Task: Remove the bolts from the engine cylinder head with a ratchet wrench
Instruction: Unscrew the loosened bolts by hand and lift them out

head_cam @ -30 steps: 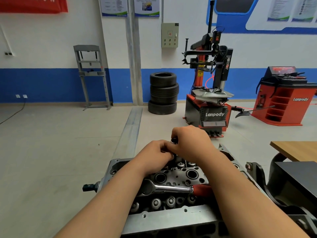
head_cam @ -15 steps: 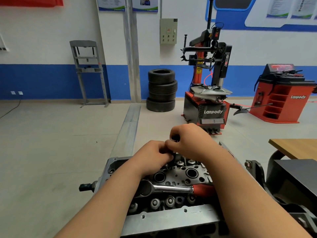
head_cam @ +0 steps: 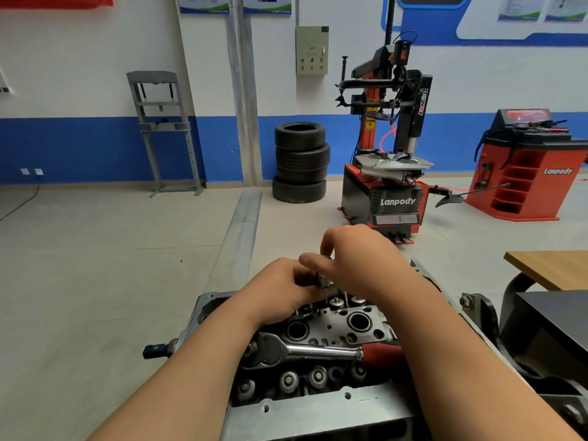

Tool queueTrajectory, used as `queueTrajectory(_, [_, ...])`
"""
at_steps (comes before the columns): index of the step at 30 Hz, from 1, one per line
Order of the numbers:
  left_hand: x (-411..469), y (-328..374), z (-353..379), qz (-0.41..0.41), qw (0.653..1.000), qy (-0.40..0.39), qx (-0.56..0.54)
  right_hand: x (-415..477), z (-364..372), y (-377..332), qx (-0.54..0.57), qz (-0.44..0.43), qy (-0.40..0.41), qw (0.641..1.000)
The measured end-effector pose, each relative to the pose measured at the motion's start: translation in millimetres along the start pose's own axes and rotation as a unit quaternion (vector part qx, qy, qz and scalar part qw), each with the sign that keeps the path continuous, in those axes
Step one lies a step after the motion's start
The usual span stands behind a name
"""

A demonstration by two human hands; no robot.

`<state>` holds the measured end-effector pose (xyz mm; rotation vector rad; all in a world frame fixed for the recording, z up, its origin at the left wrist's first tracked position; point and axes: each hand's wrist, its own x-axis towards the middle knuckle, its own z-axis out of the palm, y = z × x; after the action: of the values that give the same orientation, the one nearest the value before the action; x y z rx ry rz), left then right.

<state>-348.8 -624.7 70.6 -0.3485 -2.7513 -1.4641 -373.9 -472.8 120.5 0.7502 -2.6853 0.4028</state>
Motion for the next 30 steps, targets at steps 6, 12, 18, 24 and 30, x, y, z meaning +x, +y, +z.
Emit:
queueTrajectory(6, [2,2,3,0.012,0.999,0.024,0.028,-2,-1,2,0.035,-0.047,-0.015,0.998])
queueTrajectory(12, [1,0,5,-0.001,0.999,-0.007,0.038,-7,-6,11,0.124,-0.106,-0.062,0.985])
queueTrajectory(18, [2,1,6,-0.015,0.998,0.018,0.056,-7,-1,11,0.218,-0.049,-0.043,0.974])
queueTrajectory(24, [4,3,8,-0.009,0.996,0.028,0.079,-5,6,4,0.128,-0.017,-0.009,0.992])
queueTrajectory(30, [-2,0,9,-0.032,0.993,-0.042,0.106,-9,-6,12,0.236,-0.066,-0.089,0.965])
